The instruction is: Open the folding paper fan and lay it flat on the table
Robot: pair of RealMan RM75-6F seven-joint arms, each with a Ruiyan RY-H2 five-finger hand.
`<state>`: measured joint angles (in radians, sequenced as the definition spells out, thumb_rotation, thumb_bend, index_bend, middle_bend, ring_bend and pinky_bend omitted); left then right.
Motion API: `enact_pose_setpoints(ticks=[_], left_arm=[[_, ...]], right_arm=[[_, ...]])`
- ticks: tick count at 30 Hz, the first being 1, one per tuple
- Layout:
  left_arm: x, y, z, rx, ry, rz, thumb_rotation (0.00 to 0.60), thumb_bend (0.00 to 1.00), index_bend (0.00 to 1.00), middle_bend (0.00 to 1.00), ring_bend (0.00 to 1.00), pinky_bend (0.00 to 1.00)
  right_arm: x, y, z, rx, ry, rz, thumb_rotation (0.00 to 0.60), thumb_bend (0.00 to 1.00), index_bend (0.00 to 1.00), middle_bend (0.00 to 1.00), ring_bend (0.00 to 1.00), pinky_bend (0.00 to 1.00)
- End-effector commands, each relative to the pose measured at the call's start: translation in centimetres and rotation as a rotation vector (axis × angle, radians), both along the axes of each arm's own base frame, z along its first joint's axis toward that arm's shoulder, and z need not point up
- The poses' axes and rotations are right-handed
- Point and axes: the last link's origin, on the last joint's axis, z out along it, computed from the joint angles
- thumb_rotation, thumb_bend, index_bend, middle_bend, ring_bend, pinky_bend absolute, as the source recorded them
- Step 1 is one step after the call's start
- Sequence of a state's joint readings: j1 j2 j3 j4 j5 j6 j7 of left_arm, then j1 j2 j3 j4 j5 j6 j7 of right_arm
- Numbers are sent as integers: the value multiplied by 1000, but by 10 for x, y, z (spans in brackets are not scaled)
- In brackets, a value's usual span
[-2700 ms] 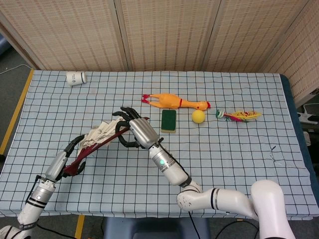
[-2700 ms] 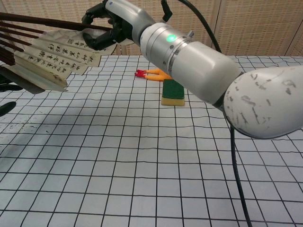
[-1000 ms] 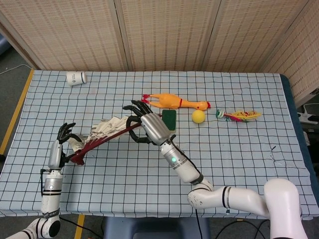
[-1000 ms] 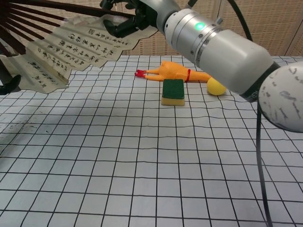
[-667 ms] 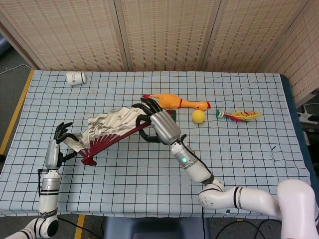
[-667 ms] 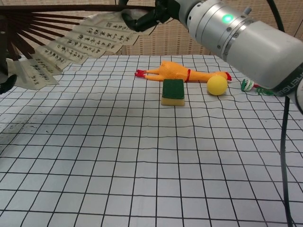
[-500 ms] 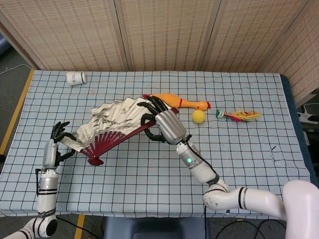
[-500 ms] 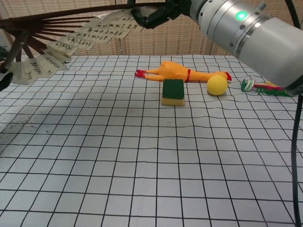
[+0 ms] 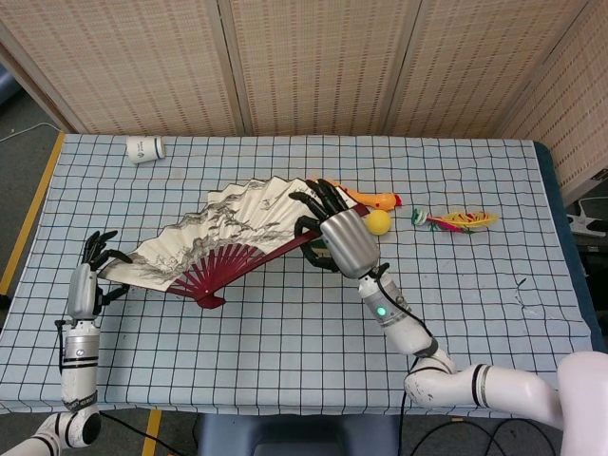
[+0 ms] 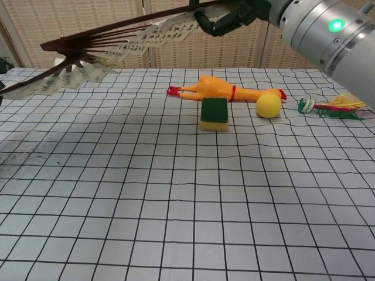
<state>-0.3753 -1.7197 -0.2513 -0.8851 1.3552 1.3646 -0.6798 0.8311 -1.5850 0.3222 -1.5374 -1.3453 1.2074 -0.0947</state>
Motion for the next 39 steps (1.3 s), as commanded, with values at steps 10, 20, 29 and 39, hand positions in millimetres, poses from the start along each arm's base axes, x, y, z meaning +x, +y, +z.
enact_pose_setpoints(ticks=[10,20,29,39], left_arm=[[-5,0,1,6,-6,-1,600,489,465,131,14,157],[-17,-4,-5,-23,46,27,600,488,439,131,14,151],[-30,-6,-10,-52,108,48,600,489,315,113,2,139],[-36,-12,-19,-147,239,28,600,487,0,0,0,129]], right_arm=[[-33,10,-1,-79,77,6,600,611,707,152,0,0],[-81,3,-30,-24,0,-81,600,611,683,152,0,0],[-113,5,-47,17,98,-90,600,610,292,114,0,0],[-148,18,-49,26,407,-101,600,497,5,0,0,0]])
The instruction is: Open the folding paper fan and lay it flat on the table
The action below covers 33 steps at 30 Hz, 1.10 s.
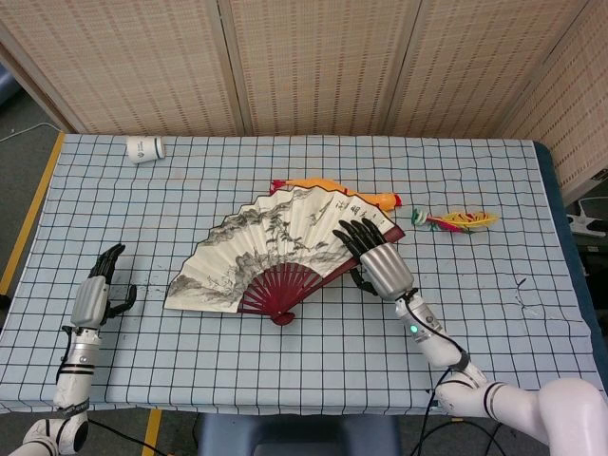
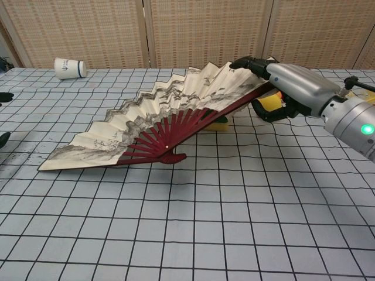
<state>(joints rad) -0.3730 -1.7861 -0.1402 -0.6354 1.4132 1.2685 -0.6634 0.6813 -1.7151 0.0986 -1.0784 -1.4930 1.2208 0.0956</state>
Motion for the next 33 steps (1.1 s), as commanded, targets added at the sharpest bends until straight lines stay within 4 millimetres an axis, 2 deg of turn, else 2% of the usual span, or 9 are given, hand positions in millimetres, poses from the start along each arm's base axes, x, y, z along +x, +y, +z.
enact_pose_setpoints(ticks=[1,3,6,9,17,20,24,28,33], left_arm=[[1,-3,3,9,-11,-13,600,487,0,0,0,129],[3,-5,5,13,-30,-25,600,487,0,0,0,129],[6,-8,8,3,-85,-40,600,487,0,0,0,132],[12,-12,17,-12,-125,-66,600,479,0,0,0,145],[24,-30,53,-49,44,-128,600,461,0,0,0,144],[27,-36,63,-76,131,-119,600,452,0,0,0,139],[32,-46,79,-44,266,-116,600,451,0,0,0,136],[38,-56,87,10,420,-134,600,451,0,0,0,132],[47,-60,89,148,568,-188,592,451,0,0,0,98]], right_arm=[[-20,9,9,-10,199,5,600,417,0,0,0,0],[-23,16,17,-42,246,0,600,254,0,0,0,0],[-29,26,23,-52,269,-7,600,188,0,0,0,0],[-43,35,27,-26,418,-22,600,106,0,0,0,0],[-67,47,41,-20,724,-107,600,72,0,0,0,0],[-65,53,45,-36,664,-157,600,68,0,0,0,0],[-63,73,83,-230,441,-164,600,65,0,0,0,0],[-82,98,114,-367,327,-212,600,72,0,0,0,0],[-105,124,121,-388,338,-293,600,151,0,0,0,0]])
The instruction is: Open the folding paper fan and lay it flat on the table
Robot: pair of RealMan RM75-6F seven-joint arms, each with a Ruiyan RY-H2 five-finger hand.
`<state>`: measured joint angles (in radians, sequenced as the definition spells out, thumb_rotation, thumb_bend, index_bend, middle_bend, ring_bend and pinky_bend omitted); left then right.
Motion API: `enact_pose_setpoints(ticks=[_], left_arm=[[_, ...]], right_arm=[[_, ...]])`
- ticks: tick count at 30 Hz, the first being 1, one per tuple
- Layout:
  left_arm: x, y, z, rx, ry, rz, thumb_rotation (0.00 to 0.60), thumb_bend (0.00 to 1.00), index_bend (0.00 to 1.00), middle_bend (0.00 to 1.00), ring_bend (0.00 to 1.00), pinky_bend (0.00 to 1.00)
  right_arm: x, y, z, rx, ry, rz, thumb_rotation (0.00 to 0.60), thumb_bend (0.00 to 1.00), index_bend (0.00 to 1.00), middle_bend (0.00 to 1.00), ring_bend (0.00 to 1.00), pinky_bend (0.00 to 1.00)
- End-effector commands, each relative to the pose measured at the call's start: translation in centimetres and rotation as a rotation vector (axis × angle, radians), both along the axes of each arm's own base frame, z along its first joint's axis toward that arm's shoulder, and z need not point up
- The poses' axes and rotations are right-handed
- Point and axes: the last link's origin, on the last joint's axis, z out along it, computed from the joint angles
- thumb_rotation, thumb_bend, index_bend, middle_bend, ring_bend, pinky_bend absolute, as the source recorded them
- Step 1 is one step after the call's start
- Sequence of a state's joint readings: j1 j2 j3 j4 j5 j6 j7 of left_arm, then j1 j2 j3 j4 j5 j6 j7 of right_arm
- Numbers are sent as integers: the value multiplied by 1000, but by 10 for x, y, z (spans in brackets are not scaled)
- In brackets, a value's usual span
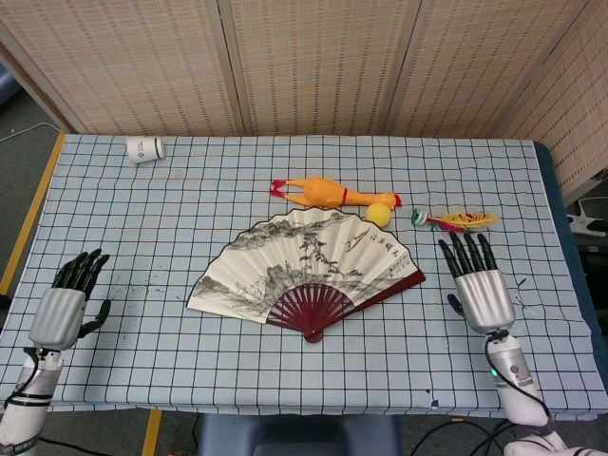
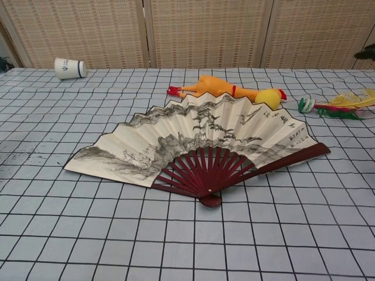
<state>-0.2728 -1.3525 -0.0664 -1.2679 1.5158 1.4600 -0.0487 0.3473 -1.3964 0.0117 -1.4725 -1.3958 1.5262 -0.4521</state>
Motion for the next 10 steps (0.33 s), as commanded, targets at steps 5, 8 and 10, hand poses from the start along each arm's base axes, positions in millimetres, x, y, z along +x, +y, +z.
enact_pose_setpoints(ticks=[5,8,10], left_arm=[[11,-14,-1,126,131,-62,558,450,0,0,0,95],[11,-16,-3,117,128,-51,551,443,0,0,0,96],[8,-16,-5,103,139,-37,542,441,0,0,0,98]], right_arm=[[-17,30,24,-72,-55,-8,600,150,0,0,0,0],[-23,28,31,-78,-72,-50,600,150,0,0,0,0],[-23,26,33,-82,-75,-54,600,150,0,0,0,0]])
